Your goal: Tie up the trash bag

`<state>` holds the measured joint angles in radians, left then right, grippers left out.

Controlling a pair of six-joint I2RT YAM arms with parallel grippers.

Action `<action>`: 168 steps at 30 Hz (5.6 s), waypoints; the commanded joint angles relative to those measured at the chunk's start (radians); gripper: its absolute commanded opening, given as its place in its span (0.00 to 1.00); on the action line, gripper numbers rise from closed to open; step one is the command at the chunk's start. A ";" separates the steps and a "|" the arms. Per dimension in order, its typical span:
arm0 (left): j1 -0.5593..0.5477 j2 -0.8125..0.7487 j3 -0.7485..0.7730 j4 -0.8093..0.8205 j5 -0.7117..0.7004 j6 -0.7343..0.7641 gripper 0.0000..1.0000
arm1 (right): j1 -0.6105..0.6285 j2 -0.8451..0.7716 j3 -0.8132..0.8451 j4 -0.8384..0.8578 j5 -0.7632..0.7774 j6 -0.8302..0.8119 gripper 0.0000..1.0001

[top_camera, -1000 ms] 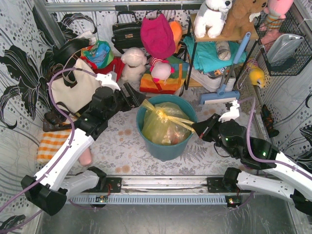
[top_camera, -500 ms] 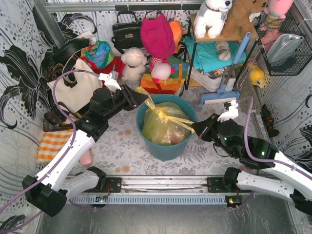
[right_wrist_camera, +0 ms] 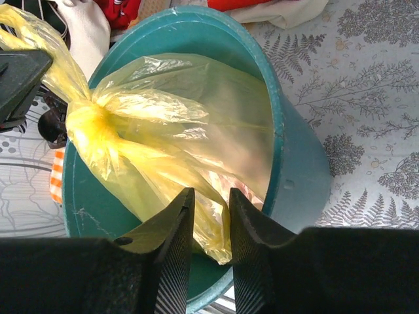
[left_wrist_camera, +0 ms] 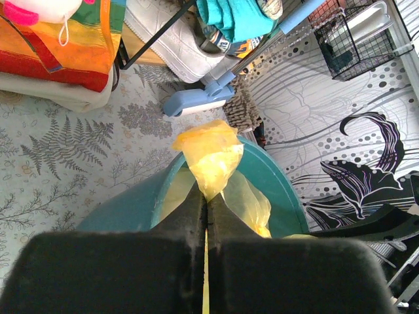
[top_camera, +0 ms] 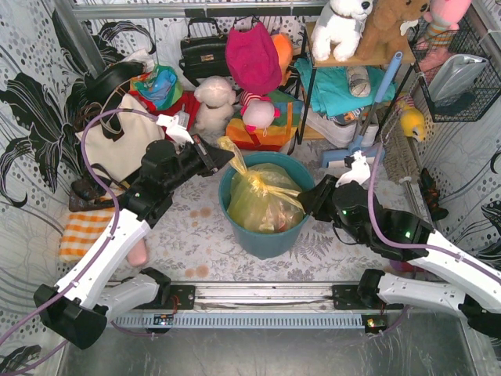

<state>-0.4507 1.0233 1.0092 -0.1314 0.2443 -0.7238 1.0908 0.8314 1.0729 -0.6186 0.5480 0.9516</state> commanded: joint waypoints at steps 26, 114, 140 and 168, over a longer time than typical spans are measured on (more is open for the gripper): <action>0.006 -0.002 0.063 -0.002 -0.037 0.085 0.00 | 0.005 -0.031 0.019 0.171 -0.186 -0.123 0.00; 0.018 0.357 0.253 0.063 0.010 0.195 0.00 | 0.005 0.010 -0.212 0.874 -1.113 -0.279 0.00; 0.022 0.381 0.236 -0.059 0.132 0.243 0.00 | 0.005 0.192 0.151 -0.006 -0.341 -0.294 0.59; 0.022 0.401 0.331 -0.048 0.077 0.265 0.00 | 0.001 0.093 0.081 0.388 -0.606 -0.331 0.00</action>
<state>-0.4355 1.4158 1.2602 -0.2234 0.3443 -0.4828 1.0931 0.9855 1.1641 -0.4171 0.1055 0.6346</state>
